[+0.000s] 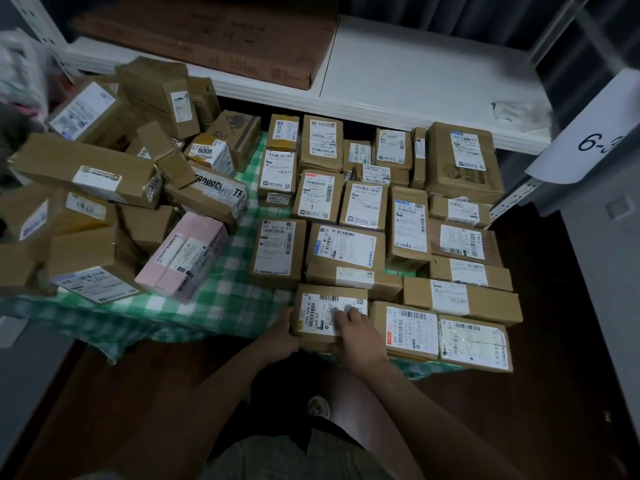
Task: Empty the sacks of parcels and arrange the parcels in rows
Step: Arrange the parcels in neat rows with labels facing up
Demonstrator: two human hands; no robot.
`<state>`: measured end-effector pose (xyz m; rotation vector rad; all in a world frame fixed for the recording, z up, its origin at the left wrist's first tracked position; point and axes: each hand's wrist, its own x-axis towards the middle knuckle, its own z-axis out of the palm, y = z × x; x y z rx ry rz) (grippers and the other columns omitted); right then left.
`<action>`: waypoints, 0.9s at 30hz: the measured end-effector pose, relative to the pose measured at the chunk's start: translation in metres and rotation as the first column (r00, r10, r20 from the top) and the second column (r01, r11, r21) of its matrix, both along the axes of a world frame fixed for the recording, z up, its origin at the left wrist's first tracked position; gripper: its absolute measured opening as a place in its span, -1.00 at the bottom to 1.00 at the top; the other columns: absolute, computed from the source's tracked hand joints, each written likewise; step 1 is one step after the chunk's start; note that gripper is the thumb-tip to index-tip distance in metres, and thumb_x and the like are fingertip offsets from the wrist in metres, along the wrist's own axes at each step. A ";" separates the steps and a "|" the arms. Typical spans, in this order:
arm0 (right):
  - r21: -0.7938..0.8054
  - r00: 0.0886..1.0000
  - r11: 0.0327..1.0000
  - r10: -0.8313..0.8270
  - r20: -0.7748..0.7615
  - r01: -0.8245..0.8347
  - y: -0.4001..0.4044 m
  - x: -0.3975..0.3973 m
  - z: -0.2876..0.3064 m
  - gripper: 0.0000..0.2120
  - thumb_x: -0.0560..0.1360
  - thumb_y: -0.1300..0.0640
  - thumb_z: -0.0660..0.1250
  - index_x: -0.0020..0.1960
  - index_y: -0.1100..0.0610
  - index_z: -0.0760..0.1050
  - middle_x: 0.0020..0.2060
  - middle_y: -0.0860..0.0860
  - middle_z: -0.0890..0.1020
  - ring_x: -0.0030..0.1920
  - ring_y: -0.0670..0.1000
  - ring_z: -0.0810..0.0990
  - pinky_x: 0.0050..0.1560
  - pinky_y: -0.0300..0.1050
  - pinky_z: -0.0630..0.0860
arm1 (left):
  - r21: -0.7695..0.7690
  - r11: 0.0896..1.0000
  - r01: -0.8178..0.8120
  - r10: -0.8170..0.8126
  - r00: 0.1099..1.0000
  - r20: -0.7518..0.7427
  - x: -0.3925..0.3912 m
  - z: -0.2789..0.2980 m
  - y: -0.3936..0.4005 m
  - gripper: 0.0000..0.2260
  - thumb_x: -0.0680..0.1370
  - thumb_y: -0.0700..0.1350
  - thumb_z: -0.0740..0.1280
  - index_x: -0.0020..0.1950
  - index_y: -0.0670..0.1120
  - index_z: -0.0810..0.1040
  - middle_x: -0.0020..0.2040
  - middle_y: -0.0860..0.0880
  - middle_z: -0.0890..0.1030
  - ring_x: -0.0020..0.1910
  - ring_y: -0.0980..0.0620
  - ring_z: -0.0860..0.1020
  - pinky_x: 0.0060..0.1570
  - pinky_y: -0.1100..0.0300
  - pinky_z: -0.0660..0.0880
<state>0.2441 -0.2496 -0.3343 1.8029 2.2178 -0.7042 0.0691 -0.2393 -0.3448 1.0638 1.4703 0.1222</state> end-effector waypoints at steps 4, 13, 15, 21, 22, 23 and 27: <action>0.039 0.997 0.999 0.006 -0.077 -0.003 -0.004 0.006 0.001 -0.49 0.53 0.12 0.30 0.44 0.12 0.26 0.34 0.10 0.33 0.35 0.14 0.33 0.24 -0.05 0.36 | -0.017 0.999 -0.043 0.043 0.998 0.034 -0.004 -0.001 -0.001 -0.38 0.55 -0.14 0.37 0.52 0.00 0.13 0.12 0.01 0.47 -0.08 0.09 0.54 -0.18 0.28 0.48; 0.256 0.971 0.967 0.060 -0.230 0.001 0.001 -0.019 0.011 -0.70 0.52 0.15 0.22 0.22 0.17 0.54 0.15 0.15 0.53 0.15 0.20 0.49 0.03 -0.01 0.48 | 0.059 0.998 0.010 -0.005 0.996 -0.086 -0.036 0.005 0.005 -0.59 0.62 -0.11 0.22 0.47 -0.09 0.29 0.39 -0.11 0.41 0.21 -0.07 0.49 0.17 0.10 0.45; 0.277 0.953 0.961 0.087 -0.291 -0.003 0.008 -0.037 0.013 -0.74 0.45 0.19 0.23 0.08 0.20 0.58 0.00 0.17 0.57 0.02 0.23 0.54 -0.08 0.01 0.54 | 0.164 0.986 -0.035 0.050 0.994 -0.094 -0.056 0.009 0.011 -0.72 0.62 -0.14 0.20 0.32 -0.08 0.44 0.28 -0.11 0.52 0.13 -0.02 0.51 0.12 0.14 0.45; 0.277 0.920 0.961 0.120 -0.373 -0.013 0.040 -0.111 0.022 -0.75 0.44 0.27 0.29 0.09 0.25 0.59 0.03 0.16 0.57 0.10 0.22 0.52 0.10 -0.06 0.45 | 0.488 0.871 0.061 0.208 0.853 -0.478 -0.143 0.018 0.043 -0.65 0.60 -0.14 0.22 0.39 -0.15 0.36 0.35 -0.18 0.40 0.29 -0.18 0.37 0.19 0.02 0.36; 0.255 0.923 0.967 0.108 -0.370 -0.011 0.043 -0.121 0.024 -0.74 0.45 0.27 0.29 0.12 0.25 0.58 0.07 0.17 0.57 0.14 0.22 0.51 0.14 -0.06 0.43 | 0.499 0.862 0.092 0.224 0.814 -0.536 -0.153 0.019 0.048 -0.59 0.60 -0.10 0.24 0.43 -0.13 0.31 0.41 -0.18 0.32 0.36 -0.21 0.29 0.25 -0.04 0.32; 0.221 0.927 0.975 0.089 -0.363 -0.007 0.049 -0.140 0.023 -0.73 0.47 0.26 0.29 0.15 0.24 0.58 0.10 0.17 0.56 0.17 0.20 0.49 0.17 -0.07 0.41 | 0.468 0.878 0.098 0.219 0.788 -0.576 -0.171 0.018 0.056 -0.50 0.60 -0.04 0.27 0.49 -0.10 0.22 0.47 -0.17 0.22 0.43 -0.21 0.19 0.32 -0.09 0.27; 0.075 0.928 0.996 -0.006 -0.372 0.037 0.062 -0.186 0.016 -0.71 0.48 0.23 0.29 0.18 0.22 0.57 0.13 0.18 0.52 0.18 0.19 0.50 0.21 -0.07 0.43 | 0.252 0.968 -0.001 0.137 0.842 -0.522 -0.208 0.011 0.078 -0.04 0.45 0.23 0.41 0.58 0.01 -0.18 0.57 -0.10 -0.13 0.53 -0.21 -0.07 0.42 -0.20 0.13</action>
